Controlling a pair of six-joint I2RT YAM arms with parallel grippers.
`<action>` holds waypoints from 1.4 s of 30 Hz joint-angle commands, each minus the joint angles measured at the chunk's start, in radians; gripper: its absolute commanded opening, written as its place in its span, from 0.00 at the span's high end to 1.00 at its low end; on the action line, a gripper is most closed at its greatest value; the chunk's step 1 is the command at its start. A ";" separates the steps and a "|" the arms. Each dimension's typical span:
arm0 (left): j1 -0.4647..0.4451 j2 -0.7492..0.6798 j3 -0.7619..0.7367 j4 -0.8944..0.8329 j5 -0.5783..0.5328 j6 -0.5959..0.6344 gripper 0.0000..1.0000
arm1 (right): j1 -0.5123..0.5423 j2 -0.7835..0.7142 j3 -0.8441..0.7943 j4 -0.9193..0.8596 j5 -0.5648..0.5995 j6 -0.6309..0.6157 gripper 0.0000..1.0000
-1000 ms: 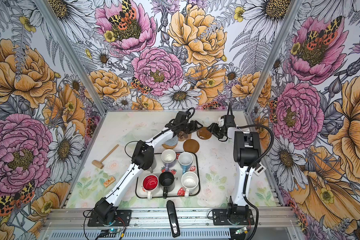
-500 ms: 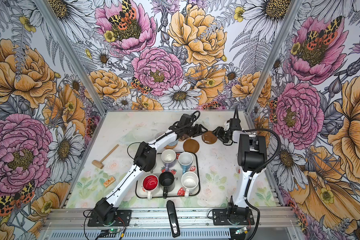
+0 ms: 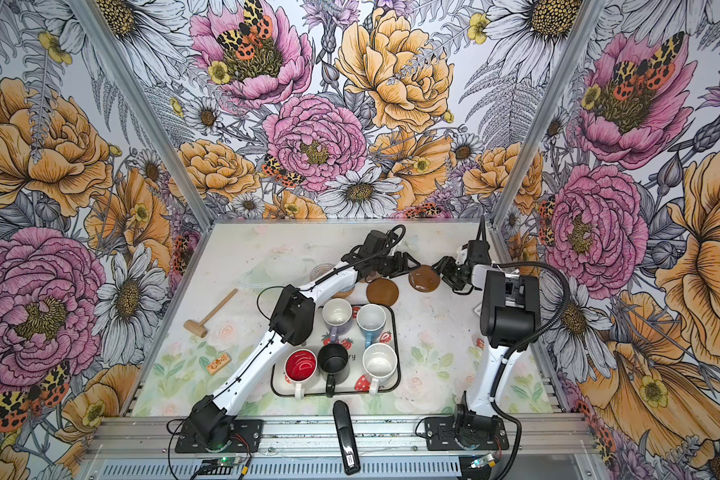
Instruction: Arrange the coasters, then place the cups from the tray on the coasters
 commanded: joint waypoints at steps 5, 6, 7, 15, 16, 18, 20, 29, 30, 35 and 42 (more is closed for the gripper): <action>-0.015 0.007 -0.030 -0.037 0.021 0.001 0.34 | -0.012 -0.055 -0.020 0.009 -0.003 -0.008 0.39; -0.017 0.008 -0.030 -0.037 0.021 0.001 0.34 | -0.012 -0.057 -0.021 0.009 -0.005 -0.008 0.39; -0.018 0.007 -0.030 -0.037 0.023 0.001 0.34 | -0.012 -0.059 -0.024 0.009 -0.005 -0.008 0.39; -0.002 -0.014 -0.015 -0.037 -0.001 0.009 0.32 | -0.019 -0.089 -0.019 0.008 -0.009 -0.004 0.39; 0.002 -0.021 -0.012 -0.037 -0.008 0.012 0.32 | -0.021 -0.095 -0.017 0.008 -0.009 0.001 0.38; 0.012 -0.035 -0.010 -0.037 -0.023 0.019 0.31 | -0.021 -0.111 -0.013 0.007 -0.007 0.005 0.38; 0.022 -0.057 -0.012 -0.037 -0.042 0.030 0.30 | -0.022 -0.128 -0.011 0.007 -0.011 0.010 0.38; 0.075 -0.207 -0.068 -0.039 -0.085 0.102 0.30 | -0.012 -0.235 -0.038 -0.023 -0.028 0.000 0.39; 0.081 -0.234 -0.095 -0.039 -0.090 0.114 0.30 | -0.007 -0.247 -0.042 -0.027 -0.030 -0.002 0.39; 0.102 -0.389 -0.239 -0.165 -0.133 0.249 0.30 | 0.036 -0.317 -0.065 -0.063 -0.022 -0.024 0.39; 0.113 -0.541 -0.412 -0.461 -0.260 0.471 0.30 | 0.135 -0.357 -0.103 -0.124 0.013 -0.049 0.38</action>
